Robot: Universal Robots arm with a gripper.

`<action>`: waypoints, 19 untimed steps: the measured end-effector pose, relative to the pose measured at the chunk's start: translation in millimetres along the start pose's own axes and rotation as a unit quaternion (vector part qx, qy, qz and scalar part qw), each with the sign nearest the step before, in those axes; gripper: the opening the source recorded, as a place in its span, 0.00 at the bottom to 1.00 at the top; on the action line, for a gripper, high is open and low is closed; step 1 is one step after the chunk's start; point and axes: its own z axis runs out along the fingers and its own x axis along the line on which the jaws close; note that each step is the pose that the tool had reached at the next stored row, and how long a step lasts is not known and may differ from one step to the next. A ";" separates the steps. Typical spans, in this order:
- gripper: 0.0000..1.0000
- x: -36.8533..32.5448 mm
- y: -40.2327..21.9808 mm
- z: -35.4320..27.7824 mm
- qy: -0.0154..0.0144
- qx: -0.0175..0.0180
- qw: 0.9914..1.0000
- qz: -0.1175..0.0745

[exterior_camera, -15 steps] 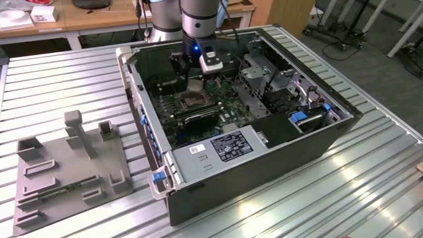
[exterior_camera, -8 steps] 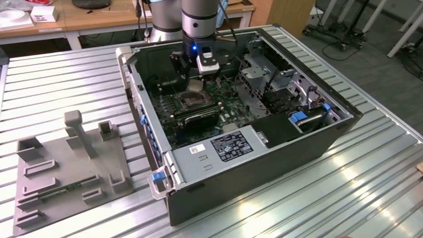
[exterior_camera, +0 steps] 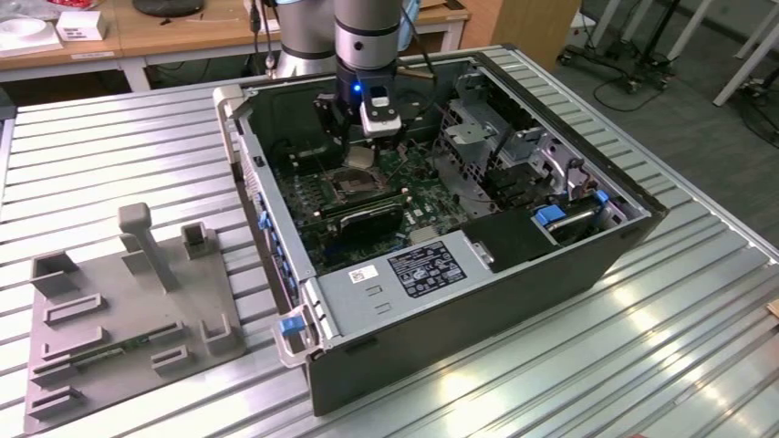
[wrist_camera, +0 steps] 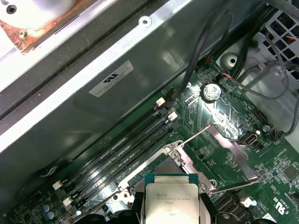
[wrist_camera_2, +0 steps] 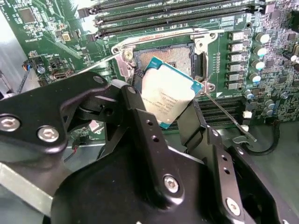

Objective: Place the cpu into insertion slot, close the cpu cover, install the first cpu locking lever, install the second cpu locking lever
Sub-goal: 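Place the cpu into insertion slot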

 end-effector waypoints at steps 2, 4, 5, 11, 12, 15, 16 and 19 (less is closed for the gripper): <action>0.54 0.1 0.0 0.1 -0.001 0.000 1.000 0.009; 0.54 0.0 0.0 0.2 -0.002 0.000 1.000 0.027; 0.54 0.0 -0.1 0.2 -0.003 0.000 0.999 0.036; 0.54 0.0 -0.1 0.6 -0.008 0.001 0.996 0.091; 0.54 0.0 -0.1 0.7 -0.009 0.001 0.995 0.099; 0.54 0.0 -0.1 0.9 -0.012 0.001 0.992 0.126; 0.54 0.0 -0.1 1.0 -0.012 0.001 0.991 0.135; 0.54 0.0 -0.1 0.9 -0.013 0.001 0.990 0.142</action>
